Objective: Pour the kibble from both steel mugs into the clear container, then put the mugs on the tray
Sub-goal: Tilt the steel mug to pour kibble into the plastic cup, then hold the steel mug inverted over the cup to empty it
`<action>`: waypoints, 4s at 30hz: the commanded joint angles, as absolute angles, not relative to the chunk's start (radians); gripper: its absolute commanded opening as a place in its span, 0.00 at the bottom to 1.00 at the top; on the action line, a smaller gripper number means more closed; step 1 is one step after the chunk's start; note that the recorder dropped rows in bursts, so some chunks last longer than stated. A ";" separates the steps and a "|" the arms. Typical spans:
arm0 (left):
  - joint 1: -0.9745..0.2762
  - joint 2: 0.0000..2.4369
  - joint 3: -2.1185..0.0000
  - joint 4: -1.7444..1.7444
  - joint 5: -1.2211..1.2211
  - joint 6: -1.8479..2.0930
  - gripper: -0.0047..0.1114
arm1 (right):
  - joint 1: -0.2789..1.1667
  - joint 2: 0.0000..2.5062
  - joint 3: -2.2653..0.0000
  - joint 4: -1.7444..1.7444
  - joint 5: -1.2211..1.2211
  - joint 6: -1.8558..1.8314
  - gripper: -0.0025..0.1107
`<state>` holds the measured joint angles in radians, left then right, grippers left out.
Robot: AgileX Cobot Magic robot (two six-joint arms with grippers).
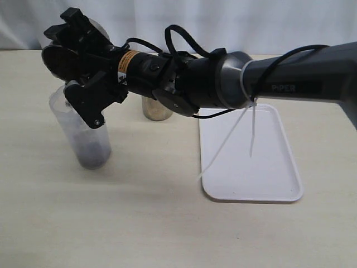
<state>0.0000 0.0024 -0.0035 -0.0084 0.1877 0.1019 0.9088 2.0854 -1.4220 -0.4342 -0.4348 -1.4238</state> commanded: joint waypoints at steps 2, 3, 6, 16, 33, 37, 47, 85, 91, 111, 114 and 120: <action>-0.001 0.000 0.000 -0.012 0.181 0.100 0.04 | 0.910 2.079 -1.429 -0.442 -0.443 -1.438 0.06; -0.001 0.000 0.000 -0.012 0.181 0.100 0.04 | 0.910 2.079 -1.429 -0.442 -0.443 -1.444 0.06; -0.001 0.000 0.000 -0.012 0.181 0.100 0.04 | 0.910 2.079 -1.429 -0.442 -0.443 -1.451 0.06; -0.001 0.000 0.000 -0.012 0.181 0.100 0.04 | 0.910 2.059 -1.429 -0.442 -0.414 -1.455 0.06; -0.001 0.000 0.000 -0.012 0.181 0.100 0.04 | 0.932 2.056 -1.429 -0.442 -0.383 -1.531 0.06; -0.001 0.000 0.000 -0.012 0.181 0.100 0.04 | 0.932 2.056 -1.429 -0.442 -0.383 -1.544 0.06; -0.001 0.000 0.000 -0.012 0.185 0.100 0.04 | 0.932 2.056 -1.429 -0.442 -0.368 -1.618 0.06; -0.001 0.000 0.000 -0.012 0.182 0.100 0.04 | 0.945 2.024 -1.413 -0.435 -0.349 -1.813 0.06; -0.001 0.000 0.000 -0.012 0.182 0.100 0.04 | 0.945 2.022 -1.413 -0.441 -0.331 -1.901 0.06; -0.001 0.000 0.000 -0.012 0.185 0.100 0.04 | 0.973 2.010 -1.413 -0.461 -0.308 -1.950 0.06; -0.001 0.000 0.000 -0.012 0.185 0.100 0.04 | 0.975 2.003 -1.413 -0.461 -0.307 -1.950 0.06; -0.001 0.000 0.000 -0.012 0.183 0.100 0.04 | 0.975 1.994 -1.413 -0.461 -0.302 -1.958 0.06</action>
